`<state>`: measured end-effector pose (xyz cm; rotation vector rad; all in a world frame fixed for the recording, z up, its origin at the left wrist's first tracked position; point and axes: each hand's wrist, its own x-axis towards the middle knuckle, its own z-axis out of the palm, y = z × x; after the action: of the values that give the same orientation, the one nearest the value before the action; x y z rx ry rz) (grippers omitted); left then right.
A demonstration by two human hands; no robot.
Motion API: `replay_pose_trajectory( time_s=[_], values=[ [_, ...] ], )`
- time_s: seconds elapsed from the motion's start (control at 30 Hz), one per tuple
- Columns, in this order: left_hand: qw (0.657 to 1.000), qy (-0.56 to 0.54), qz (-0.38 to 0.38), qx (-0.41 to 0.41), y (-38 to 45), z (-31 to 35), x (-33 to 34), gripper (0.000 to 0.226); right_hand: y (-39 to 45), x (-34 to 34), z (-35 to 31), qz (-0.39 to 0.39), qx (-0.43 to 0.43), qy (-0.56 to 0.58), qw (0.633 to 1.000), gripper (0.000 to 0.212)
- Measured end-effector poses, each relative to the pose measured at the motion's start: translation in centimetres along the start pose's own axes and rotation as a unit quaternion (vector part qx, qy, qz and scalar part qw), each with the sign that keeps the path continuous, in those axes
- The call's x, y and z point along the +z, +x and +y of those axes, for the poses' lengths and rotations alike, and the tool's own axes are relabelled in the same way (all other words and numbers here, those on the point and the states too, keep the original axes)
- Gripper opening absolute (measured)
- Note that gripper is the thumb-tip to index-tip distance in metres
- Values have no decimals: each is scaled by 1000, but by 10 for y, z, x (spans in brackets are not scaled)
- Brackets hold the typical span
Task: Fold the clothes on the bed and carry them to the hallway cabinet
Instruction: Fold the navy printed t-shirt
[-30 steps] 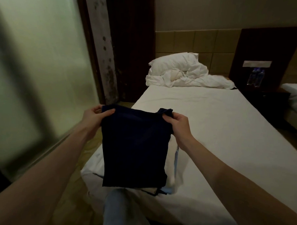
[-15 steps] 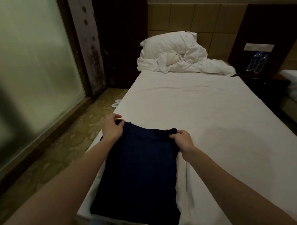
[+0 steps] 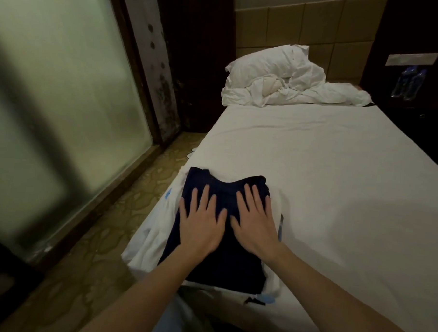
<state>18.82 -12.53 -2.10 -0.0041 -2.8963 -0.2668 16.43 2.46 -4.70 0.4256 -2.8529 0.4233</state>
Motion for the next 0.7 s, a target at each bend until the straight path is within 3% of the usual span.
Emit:
replay_pose_trajectory(
  time_s=[0.1,0.27,0.7],
  values=[
    [994,105,-19,1,-17,-29,19,72,-8,12,1,-40,18,-3,999,85],
    [988,146,-50,-13,10,-62,27,80,0,27,2,-68,49,-4,996,97],
    [991,96,-87,10,92,-91,65,86,64,61,16,-79,97,-32,992,104]
  ],
)
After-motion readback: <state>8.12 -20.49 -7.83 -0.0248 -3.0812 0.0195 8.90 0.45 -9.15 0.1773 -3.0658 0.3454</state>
